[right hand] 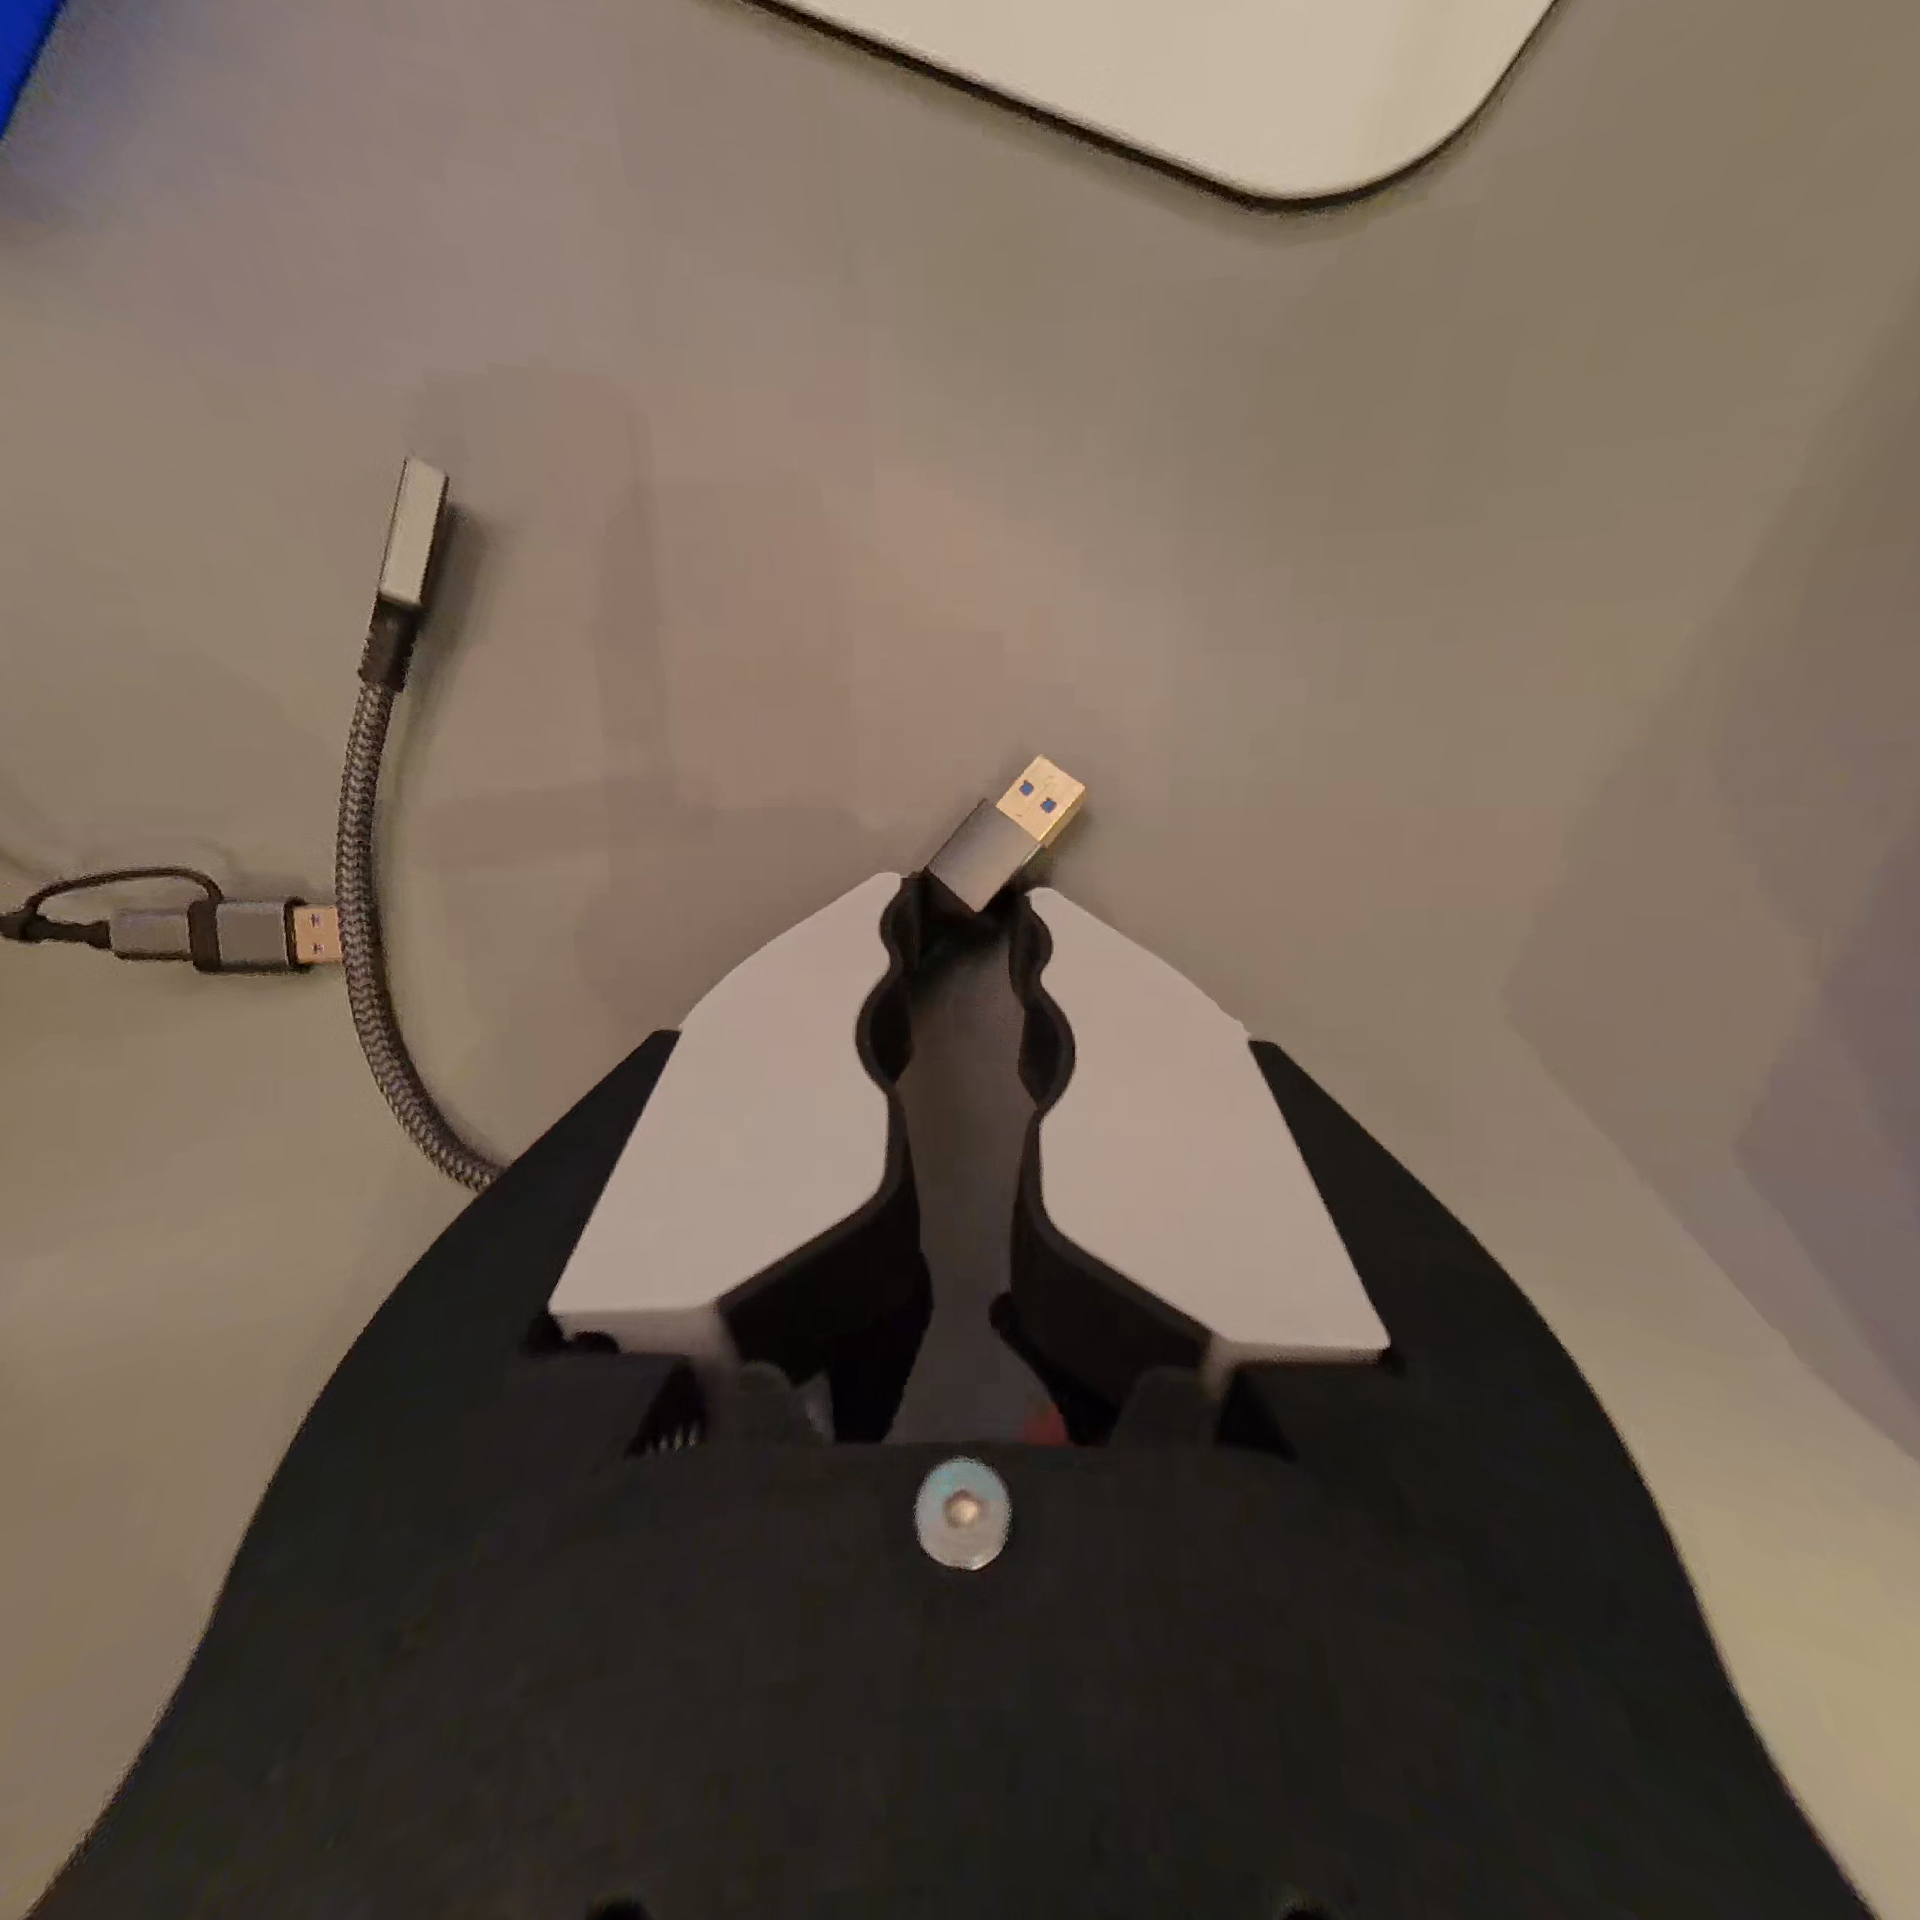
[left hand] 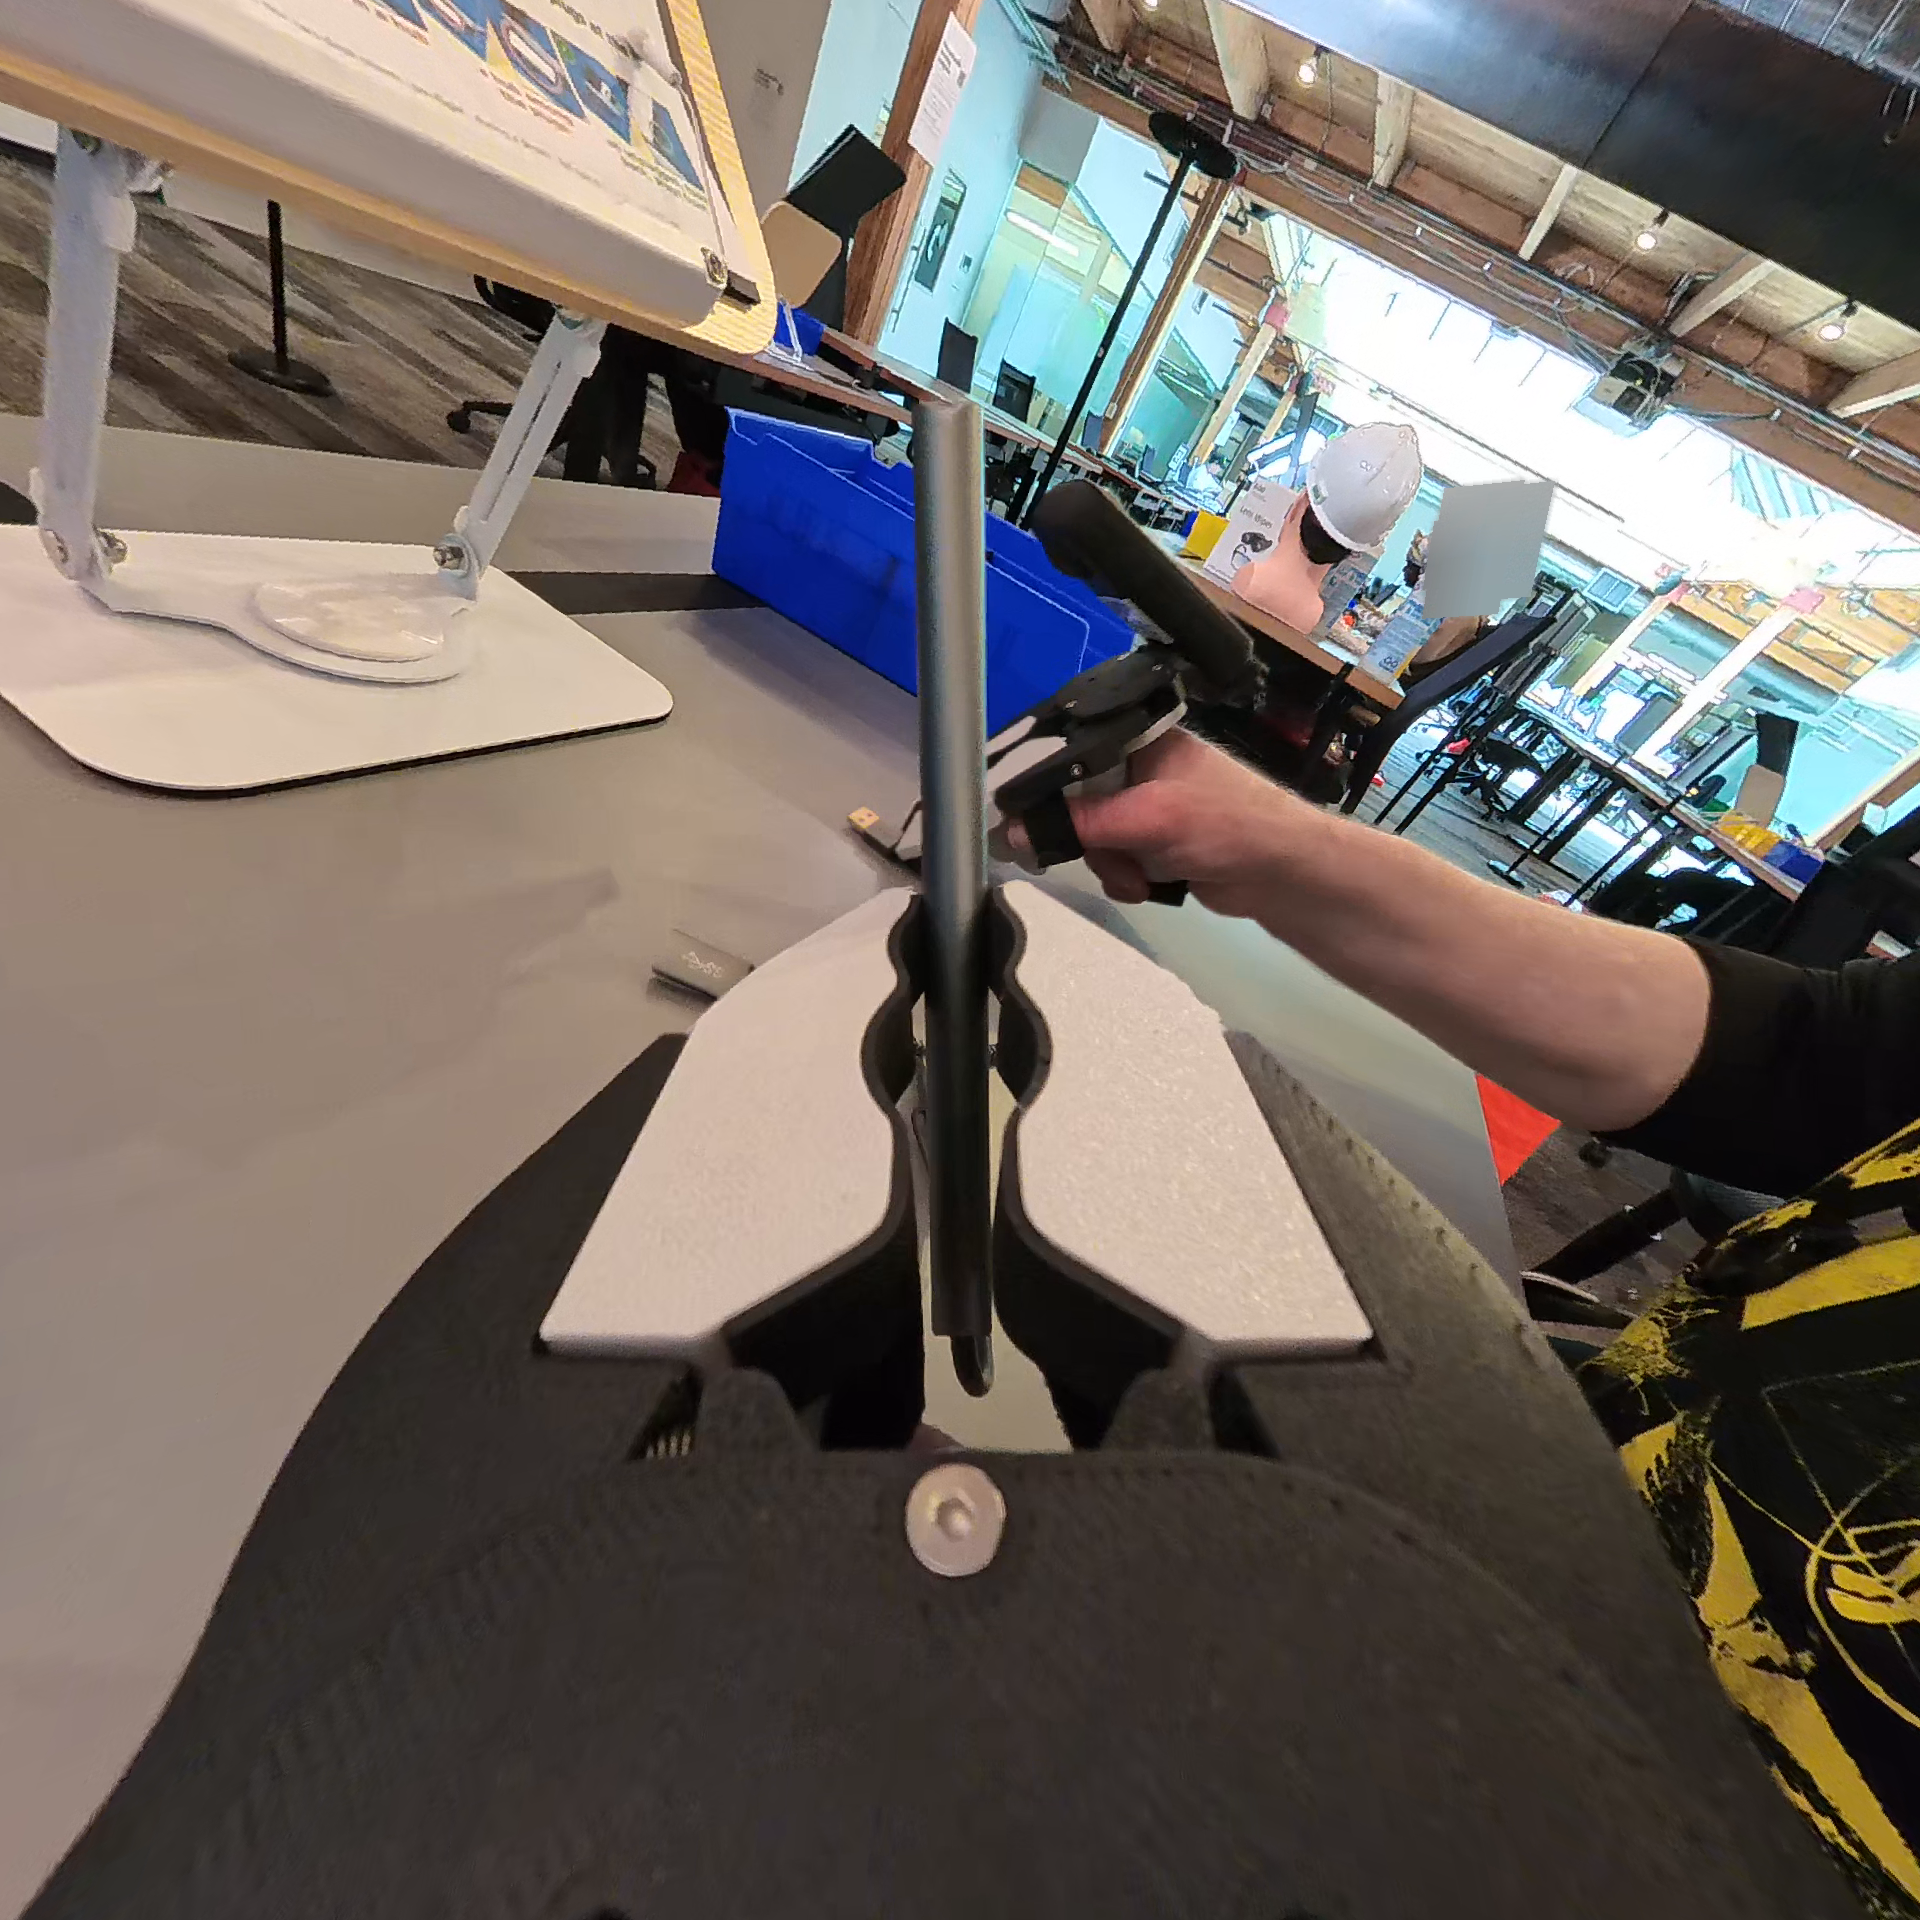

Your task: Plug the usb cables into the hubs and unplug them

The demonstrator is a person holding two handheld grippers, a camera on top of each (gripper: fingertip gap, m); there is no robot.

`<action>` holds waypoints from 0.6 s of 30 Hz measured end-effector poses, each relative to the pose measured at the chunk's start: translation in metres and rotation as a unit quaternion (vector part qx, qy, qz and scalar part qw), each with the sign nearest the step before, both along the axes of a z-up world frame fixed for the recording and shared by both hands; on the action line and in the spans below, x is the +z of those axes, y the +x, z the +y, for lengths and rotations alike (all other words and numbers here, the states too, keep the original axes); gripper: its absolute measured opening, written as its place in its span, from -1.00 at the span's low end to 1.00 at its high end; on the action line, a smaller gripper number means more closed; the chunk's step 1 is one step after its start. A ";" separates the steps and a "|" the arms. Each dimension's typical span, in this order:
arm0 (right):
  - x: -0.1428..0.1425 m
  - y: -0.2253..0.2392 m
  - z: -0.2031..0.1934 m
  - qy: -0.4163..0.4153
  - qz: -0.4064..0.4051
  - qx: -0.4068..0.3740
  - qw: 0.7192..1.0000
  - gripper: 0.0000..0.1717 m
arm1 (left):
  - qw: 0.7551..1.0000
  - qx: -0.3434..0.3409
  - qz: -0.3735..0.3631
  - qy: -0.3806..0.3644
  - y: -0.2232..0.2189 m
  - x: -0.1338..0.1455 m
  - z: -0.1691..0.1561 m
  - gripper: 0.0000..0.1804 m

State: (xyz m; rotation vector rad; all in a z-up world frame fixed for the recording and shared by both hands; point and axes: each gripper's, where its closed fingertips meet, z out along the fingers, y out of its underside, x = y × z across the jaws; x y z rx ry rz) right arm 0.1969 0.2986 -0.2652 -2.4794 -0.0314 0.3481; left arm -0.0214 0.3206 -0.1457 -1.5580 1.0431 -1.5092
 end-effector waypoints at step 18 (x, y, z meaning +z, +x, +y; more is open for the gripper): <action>0.013 -0.032 0.028 0.010 0.071 0.068 0.995 -0.55 | 1.000 -0.004 -0.004 -0.006 0.002 0.000 -0.001 -0.88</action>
